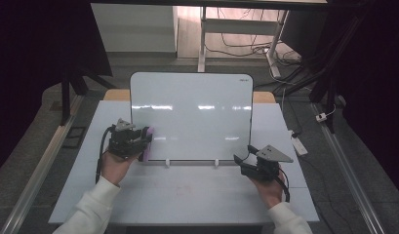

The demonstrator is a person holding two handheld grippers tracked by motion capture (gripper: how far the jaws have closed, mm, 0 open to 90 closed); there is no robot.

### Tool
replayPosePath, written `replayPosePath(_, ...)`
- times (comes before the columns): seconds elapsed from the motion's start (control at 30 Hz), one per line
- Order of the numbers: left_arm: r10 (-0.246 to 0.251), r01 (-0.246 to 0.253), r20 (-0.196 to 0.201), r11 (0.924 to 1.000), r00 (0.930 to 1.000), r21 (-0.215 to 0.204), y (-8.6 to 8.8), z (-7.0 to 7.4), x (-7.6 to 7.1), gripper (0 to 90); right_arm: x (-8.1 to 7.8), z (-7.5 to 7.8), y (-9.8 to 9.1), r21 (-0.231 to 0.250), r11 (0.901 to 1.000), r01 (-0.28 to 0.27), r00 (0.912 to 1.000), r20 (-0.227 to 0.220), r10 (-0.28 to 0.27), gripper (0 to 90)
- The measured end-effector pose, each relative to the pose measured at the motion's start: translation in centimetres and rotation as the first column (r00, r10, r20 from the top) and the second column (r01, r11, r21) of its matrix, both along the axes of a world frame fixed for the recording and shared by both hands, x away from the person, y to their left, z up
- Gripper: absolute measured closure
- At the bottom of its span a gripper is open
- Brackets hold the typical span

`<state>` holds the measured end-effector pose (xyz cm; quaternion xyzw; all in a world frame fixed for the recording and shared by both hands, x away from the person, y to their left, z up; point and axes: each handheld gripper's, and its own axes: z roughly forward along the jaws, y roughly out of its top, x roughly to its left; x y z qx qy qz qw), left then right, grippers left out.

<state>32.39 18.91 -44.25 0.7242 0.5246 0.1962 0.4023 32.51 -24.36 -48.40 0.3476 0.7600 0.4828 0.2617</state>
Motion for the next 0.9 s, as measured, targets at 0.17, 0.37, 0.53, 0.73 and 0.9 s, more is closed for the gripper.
replayPosePath(0.17,-0.017,0.018,0.017,0.9997,0.9997,-0.019,0.2,0.2,-0.2,46.2,0.0,0.0,0.0,0.001,1.0,0.001,1.0,-0.001,-0.001,32.7)
replayPosePath(0.37,-0.077,0.078,0.039,0.9962,0.9963,-0.038,0.6,0.4,-0.8,39.9,0.0,0.0,-0.1,0.002,1.0,0.0,1.0,-0.004,0.0,32.6)
replayPosePath(0.53,-0.138,0.142,0.066,0.9881,0.9882,-0.059,1.4,0.4,-1.5,34.7,0.0,0.0,-0.3,0.002,1.0,-0.007,1.0,-0.005,0.007,32.6)
replayPosePath(0.73,-0.176,0.182,0.077,0.9809,0.9813,-0.069,2.3,0.0,-2.3,31.3,0.1,0.0,-0.7,0.007,0.9998,-0.021,0.9997,-0.014,0.021,31.9)
replayPosePath(0.9,-0.191,0.197,0.085,0.978,0.9779,-0.069,2.9,-0.3,-2.9,29.3,0.2,-0.1,-1.2,0.004,0.9998,-0.021,0.9995,-0.023,0.021,31.4)
